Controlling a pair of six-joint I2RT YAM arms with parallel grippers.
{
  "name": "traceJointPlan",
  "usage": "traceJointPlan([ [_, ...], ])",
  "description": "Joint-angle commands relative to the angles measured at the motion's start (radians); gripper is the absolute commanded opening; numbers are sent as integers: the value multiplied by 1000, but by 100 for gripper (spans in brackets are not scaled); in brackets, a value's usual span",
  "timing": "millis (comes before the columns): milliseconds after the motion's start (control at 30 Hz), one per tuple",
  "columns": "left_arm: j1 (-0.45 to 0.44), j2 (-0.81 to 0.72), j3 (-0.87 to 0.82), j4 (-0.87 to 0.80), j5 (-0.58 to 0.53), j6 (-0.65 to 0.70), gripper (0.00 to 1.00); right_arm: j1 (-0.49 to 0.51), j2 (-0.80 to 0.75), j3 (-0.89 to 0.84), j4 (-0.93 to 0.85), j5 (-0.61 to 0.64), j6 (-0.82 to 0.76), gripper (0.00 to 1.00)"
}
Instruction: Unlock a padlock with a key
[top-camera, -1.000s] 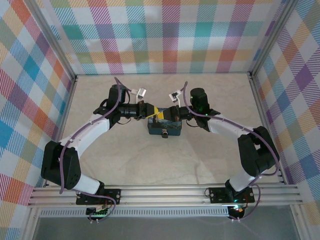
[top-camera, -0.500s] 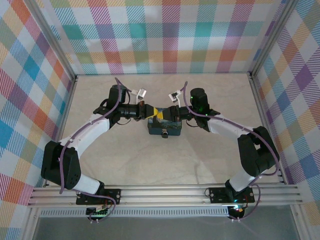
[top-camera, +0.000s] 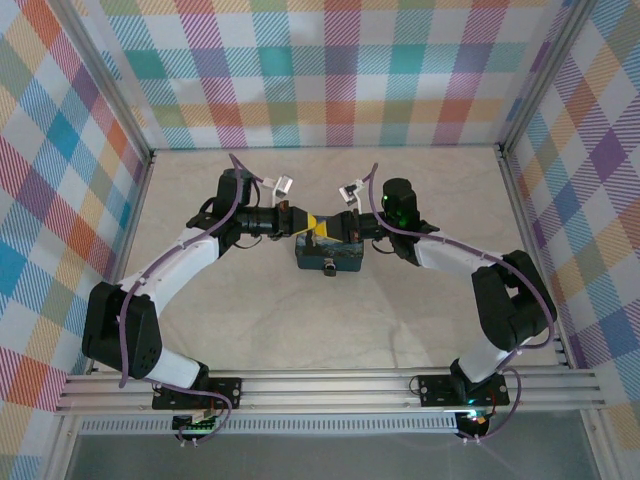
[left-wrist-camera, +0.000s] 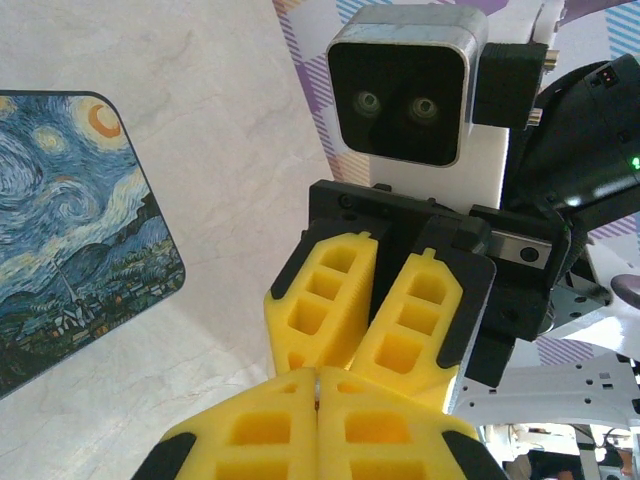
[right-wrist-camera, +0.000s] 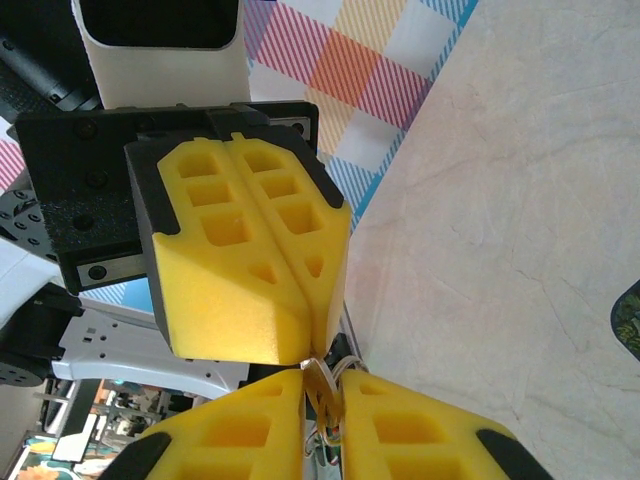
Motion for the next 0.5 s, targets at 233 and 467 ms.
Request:
traceJointPlan([
  [233,-6,-16,6,14,67,4,0,-3,9,3,128,-16,45,14],
  [467,-6,-15,-2,32,79,0,0,-2,12,-8,238,-31,92,2],
])
